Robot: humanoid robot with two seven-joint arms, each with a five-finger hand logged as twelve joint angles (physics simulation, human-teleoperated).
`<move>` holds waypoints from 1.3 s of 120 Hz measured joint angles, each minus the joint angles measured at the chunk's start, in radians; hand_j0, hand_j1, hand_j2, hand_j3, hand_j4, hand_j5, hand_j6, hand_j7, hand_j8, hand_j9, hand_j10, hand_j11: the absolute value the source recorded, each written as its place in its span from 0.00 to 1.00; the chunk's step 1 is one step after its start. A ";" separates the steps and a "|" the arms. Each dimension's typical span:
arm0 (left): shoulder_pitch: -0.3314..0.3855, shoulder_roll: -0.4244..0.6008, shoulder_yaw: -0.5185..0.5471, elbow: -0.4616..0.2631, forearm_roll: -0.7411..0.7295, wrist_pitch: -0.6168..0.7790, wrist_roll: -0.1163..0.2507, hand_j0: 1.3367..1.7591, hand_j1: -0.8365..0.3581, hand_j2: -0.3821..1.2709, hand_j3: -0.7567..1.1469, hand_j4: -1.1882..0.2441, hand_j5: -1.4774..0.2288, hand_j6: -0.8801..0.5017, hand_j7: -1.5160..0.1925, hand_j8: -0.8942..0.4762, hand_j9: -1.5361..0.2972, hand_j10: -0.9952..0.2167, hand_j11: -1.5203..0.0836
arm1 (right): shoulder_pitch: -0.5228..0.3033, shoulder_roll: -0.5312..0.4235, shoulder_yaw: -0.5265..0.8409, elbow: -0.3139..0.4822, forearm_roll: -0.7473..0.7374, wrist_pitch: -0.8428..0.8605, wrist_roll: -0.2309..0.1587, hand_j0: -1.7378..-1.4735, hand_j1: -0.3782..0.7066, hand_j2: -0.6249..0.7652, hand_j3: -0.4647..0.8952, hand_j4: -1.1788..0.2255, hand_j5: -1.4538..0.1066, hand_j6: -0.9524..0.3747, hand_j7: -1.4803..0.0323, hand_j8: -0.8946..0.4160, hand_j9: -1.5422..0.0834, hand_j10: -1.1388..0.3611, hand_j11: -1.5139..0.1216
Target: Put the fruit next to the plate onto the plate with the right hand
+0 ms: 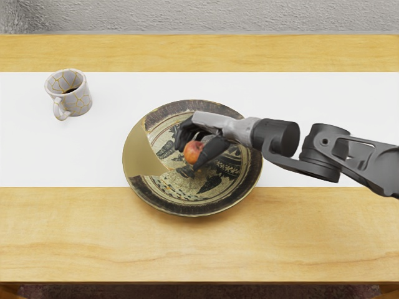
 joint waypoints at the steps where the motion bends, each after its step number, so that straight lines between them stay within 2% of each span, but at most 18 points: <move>1: 0.000 0.000 0.000 0.000 0.000 0.000 0.000 0.76 0.75 0.26 0.40 0.66 0.68 0.46 0.70 0.47 0.66 0.62 0.75 | 0.001 0.000 -0.001 0.000 0.000 0.000 0.000 0.32 0.63 0.65 0.34 0.35 0.36 0.27 0.39 0.36 0.40 0.42 0.39; 16: 0.001 0.000 0.000 0.000 0.000 0.000 0.000 0.76 0.75 0.26 0.40 0.66 0.68 0.46 0.70 0.47 0.66 0.62 0.75 | 0.005 0.002 -0.006 -0.001 0.008 -0.003 -0.004 0.31 0.60 0.59 0.34 0.39 0.41 0.28 0.44 0.35 0.45 0.42 0.44; 38: 0.001 0.000 0.000 0.000 0.000 0.000 0.000 0.76 0.75 0.26 0.40 0.66 0.68 0.46 0.70 0.47 0.66 0.62 0.75 | 0.006 0.003 -0.007 -0.012 0.014 -0.004 -0.005 0.31 0.50 0.48 0.34 0.50 0.54 0.37 0.57 0.38 0.57 0.47 0.55; 67: 0.001 0.000 0.000 0.000 0.000 0.000 0.000 0.76 0.75 0.26 0.40 0.66 0.68 0.46 0.70 0.47 0.66 0.62 0.75 | 0.007 -0.023 0.007 -0.019 0.102 0.011 0.005 0.30 0.25 0.45 0.34 0.69 0.75 0.56 0.79 0.54 0.78 0.63 0.76; 88: 0.001 0.000 0.000 0.000 0.000 0.000 0.000 0.76 0.75 0.26 0.40 0.66 0.68 0.46 0.70 0.47 0.66 0.62 0.75 | 0.006 -0.094 0.053 -0.017 0.282 0.125 0.048 0.30 0.15 0.45 0.34 0.76 0.84 0.63 0.88 0.60 0.86 0.69 0.83; 106: 0.001 0.000 0.000 0.000 0.000 0.000 0.000 0.76 0.75 0.26 0.40 0.66 0.68 0.46 0.70 0.47 0.66 0.62 0.75 | 0.002 -0.185 0.068 -0.018 0.467 0.259 0.146 0.30 0.11 0.45 0.34 0.78 0.87 0.66 0.91 0.63 0.89 0.71 0.86; 115: 0.001 0.000 0.000 0.000 0.000 0.000 0.000 0.76 0.75 0.26 0.40 0.66 0.68 0.46 0.70 0.47 0.66 0.62 0.75 | 0.000 -0.238 0.071 -0.027 0.570 0.361 0.175 0.30 0.10 0.44 0.34 0.79 0.88 0.67 0.92 0.63 0.90 0.72 0.87; 130: 0.000 0.000 0.000 0.000 0.000 0.000 0.000 0.76 0.75 0.26 0.40 0.66 0.68 0.46 0.70 0.47 0.66 0.62 0.75 | -0.007 -0.312 0.070 -0.050 0.700 0.451 0.195 0.30 0.08 0.44 0.34 0.80 0.89 0.68 0.93 0.64 0.91 0.72 0.88; 156: 0.001 0.000 0.000 0.000 0.000 0.000 0.000 0.76 0.75 0.26 0.40 0.66 0.68 0.46 0.70 0.47 0.66 0.62 0.75 | -0.046 -0.442 0.069 -0.104 0.866 0.485 0.202 0.30 0.08 0.44 0.34 0.81 0.89 0.68 0.94 0.65 0.91 0.73 0.89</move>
